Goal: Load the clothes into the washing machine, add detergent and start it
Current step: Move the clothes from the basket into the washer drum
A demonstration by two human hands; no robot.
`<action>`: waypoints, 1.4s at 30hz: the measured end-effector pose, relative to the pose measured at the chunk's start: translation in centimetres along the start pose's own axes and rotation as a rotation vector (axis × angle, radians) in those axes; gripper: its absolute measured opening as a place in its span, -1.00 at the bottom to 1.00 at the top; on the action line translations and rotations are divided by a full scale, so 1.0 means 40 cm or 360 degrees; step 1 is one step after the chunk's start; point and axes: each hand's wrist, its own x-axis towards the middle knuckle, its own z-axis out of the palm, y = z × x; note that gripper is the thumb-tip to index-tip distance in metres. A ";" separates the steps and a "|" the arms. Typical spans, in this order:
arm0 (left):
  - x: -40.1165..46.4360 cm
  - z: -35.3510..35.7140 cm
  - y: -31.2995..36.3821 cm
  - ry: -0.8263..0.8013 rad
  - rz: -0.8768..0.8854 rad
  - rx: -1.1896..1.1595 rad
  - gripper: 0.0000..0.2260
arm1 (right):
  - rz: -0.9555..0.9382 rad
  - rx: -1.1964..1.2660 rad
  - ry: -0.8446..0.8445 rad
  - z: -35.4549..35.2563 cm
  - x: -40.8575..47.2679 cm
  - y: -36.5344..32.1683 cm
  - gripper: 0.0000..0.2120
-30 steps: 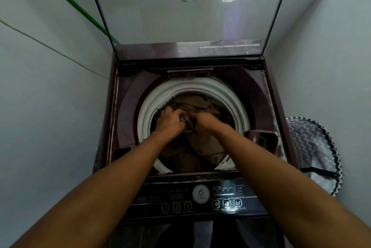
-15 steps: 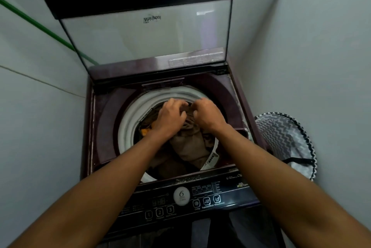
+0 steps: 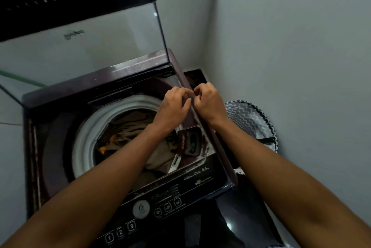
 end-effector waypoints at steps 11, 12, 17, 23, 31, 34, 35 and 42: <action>0.115 0.200 0.138 -0.0341 0.0263 0.0229 -0.80 | 0.0541 0.0014 -0.0111 -0.085 -0.013 0.283 -0.79; 0.127 0.228 0.143 -0.0449 0.0229 0.0263 -0.78 | 0.0591 0.0013 -0.0118 -0.090 -0.016 0.311 -0.79; 0.164 0.348 0.152 -0.0971 0.0059 0.0312 -0.66 | 0.0818 -0.0020 -0.0160 -0.095 -0.037 0.449 -0.81; 0.188 0.500 0.137 -0.1313 -0.0157 0.0340 -0.61 | 0.1048 0.0021 -0.0257 -0.060 -0.058 0.610 -0.86; 0.221 0.725 0.009 -0.1414 -0.0503 0.0478 -0.55 | 0.1259 -0.0001 -0.0406 0.080 -0.064 0.828 -0.87; 0.213 0.821 -0.054 -0.1494 -0.0574 0.0550 -0.53 | 0.1446 -0.0019 -0.0498 0.149 -0.078 0.893 -0.88; 0.205 0.860 -0.081 -0.1515 -0.0587 0.0564 -0.53 | 0.1501 -0.0017 -0.0549 0.177 -0.085 0.917 -0.88; 0.158 1.033 -0.244 -0.1607 -0.0504 0.0668 -0.46 | 0.1859 0.0187 -0.0960 0.392 -0.138 1.108 -0.63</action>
